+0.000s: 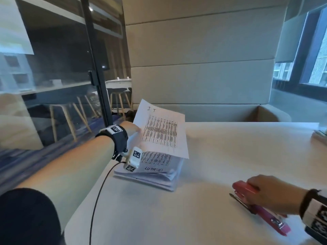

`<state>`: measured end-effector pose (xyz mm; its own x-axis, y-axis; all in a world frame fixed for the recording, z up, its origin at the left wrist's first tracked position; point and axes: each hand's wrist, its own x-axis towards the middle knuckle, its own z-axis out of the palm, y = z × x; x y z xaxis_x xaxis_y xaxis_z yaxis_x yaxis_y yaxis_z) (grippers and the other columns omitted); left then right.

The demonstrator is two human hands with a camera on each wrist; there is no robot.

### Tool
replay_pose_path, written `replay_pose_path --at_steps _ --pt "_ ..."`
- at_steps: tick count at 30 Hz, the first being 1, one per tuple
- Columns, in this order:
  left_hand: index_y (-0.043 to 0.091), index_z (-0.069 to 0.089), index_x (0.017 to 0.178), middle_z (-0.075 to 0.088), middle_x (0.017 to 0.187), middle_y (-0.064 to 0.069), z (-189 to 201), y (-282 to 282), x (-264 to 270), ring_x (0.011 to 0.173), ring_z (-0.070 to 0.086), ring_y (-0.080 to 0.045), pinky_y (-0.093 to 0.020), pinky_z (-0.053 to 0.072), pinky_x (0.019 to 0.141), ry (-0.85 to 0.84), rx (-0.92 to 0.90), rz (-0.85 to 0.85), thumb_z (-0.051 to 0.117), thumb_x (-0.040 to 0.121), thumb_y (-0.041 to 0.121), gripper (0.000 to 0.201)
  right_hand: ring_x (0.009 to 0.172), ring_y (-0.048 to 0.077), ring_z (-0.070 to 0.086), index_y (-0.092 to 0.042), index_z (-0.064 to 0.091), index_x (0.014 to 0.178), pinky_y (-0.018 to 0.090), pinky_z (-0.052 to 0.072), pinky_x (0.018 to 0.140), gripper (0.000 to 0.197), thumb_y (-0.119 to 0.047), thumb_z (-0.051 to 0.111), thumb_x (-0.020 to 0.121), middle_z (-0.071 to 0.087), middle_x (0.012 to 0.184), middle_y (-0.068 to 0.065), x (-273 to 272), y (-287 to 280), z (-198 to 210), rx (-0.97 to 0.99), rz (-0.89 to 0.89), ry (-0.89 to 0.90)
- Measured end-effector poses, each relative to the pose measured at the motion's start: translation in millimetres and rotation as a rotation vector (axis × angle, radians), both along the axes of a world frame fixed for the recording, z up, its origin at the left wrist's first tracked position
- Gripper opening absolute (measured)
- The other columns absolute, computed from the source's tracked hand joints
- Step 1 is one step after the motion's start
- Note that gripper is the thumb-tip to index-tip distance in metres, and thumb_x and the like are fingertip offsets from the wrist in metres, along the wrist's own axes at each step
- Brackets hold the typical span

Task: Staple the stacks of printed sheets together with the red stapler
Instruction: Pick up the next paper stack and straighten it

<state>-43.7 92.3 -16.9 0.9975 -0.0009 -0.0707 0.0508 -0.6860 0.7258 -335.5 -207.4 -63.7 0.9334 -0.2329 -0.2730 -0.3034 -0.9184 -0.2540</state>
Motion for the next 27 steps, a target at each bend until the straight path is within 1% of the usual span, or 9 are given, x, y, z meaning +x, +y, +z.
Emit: replay_pose_path --at_steps 4,8,15,18,20,22,23,25,27 --pt "0.003 0.052 0.132 0.053 0.134 -0.012 -18.1 -3.1 8.0 0.121 0.051 -0.029 -0.032 0.043 0.087 0.035 0.258 -0.077 0.056 0.094 0.022 0.043 0.07 0.004 0.058 -0.024 0.061 0.089 0.019 0.047 0.065 0.015 -0.037 0.053 0.09 0.064 0.085 -0.006 5.2 8.4 -1.5 -0.005 0.034 0.04" --pt "0.005 0.03 0.146 0.037 0.149 -0.012 -34.3 -4.3 9.3 0.134 0.04 -0.028 -0.032 0.034 0.106 0.054 0.568 -0.152 0.049 0.097 0.032 0.059 0.072 0.004 0.057 -0.027 0.058 0.089 0.019 0.048 0.067 0.013 -0.039 0.054 0.091 0.062 0.089 -0.009 11.4 14.2 -2.6 -0.044 0.071 0.07" --pt "0.009 0.012 0.151 0.022 0.156 -0.009 -55.0 -4.1 11.1 0.141 0.029 -0.026 -0.033 0.027 0.114 0.047 0.876 -0.278 0.053 0.096 0.029 0.072 0.076 0.006 0.06 -0.027 0.059 0.093 0.019 0.048 0.07 0.016 -0.042 0.053 0.09 0.063 0.088 -0.008 17.9 25.0 0.9 -0.16 0.082 0.096" --pt "0.011 0.011 0.152 0.022 0.157 -0.009 -54.0 -7.2 11.0 0.141 0.03 -0.026 -0.033 0.026 0.113 0.024 0.885 -0.296 0.056 0.094 0.023 0.074 0.079 0.007 0.062 -0.025 0.06 0.098 0.023 0.053 0.077 0.023 -0.045 0.053 0.09 0.063 0.088 -0.008 23.9 28.7 0.7 -0.211 0.06 0.101" --pt "0.015 0.001 0.152 0.023 0.156 -0.01 -52.1 -3.8 11.6 0.138 0.035 -0.029 -0.037 0.031 0.111 0.032 0.861 -0.306 0.064 0.088 0.026 0.09 0.078 0.007 0.061 -0.023 0.058 0.098 0.024 0.054 0.079 0.025 -0.046 0.049 0.092 0.062 0.087 -0.009 29.0 31.7 1.3 -0.227 0.039 0.089" --pt "0.022 -0.013 0.149 0.034 0.151 -0.013 -61.5 3.2 31.0 0.124 0.049 -0.035 -0.045 0.043 0.101 -0.013 0.863 -0.315 0.078 0.067 0.041 0.123 0.075 0.007 0.061 -0.022 0.057 0.092 0.024 0.054 0.079 0.025 -0.045 0.047 0.093 0.063 0.084 -0.008 33.7 34.7 2.9 -0.216 0.016 0.079" --pt "0.027 -0.015 0.145 0.039 0.146 -0.015 -68.7 5.6 41.4 0.118 0.053 -0.037 -0.048 0.047 0.095 -0.038 0.904 -0.294 0.079 0.056 0.049 0.131 0.073 0.008 0.063 -0.021 0.057 0.089 0.024 0.055 0.077 0.025 -0.044 0.048 0.093 0.064 0.082 -0.007 36.0 35.9 3.5 -0.203 0.004 0.072" --pt "0.026 -0.008 0.145 0.043 0.139 -0.019 -69.2 3.8 30.8 0.115 0.053 -0.039 -0.048 0.048 0.091 -0.102 0.963 -0.264 0.075 0.056 0.054 0.125 0.067 0.012 0.067 -0.016 0.059 0.087 0.026 0.057 0.07 0.027 -0.041 0.049 0.094 0.069 0.078 -0.002 38.0 36.7 4.7 -0.123 -0.027 0.071" --pt "0.017 0.018 0.145 0.044 0.135 -0.017 -46.3 -6.2 -19.6 0.117 0.049 -0.037 -0.042 0.047 0.091 -0.139 1.005 -0.3 0.07 0.07 0.053 0.098 0.06 0.015 0.067 -0.012 0.059 0.088 0.028 0.059 0.066 0.033 -0.043 0.049 0.094 0.069 0.073 0.002 35.0 37.8 9.2 -0.024 -0.071 0.077"
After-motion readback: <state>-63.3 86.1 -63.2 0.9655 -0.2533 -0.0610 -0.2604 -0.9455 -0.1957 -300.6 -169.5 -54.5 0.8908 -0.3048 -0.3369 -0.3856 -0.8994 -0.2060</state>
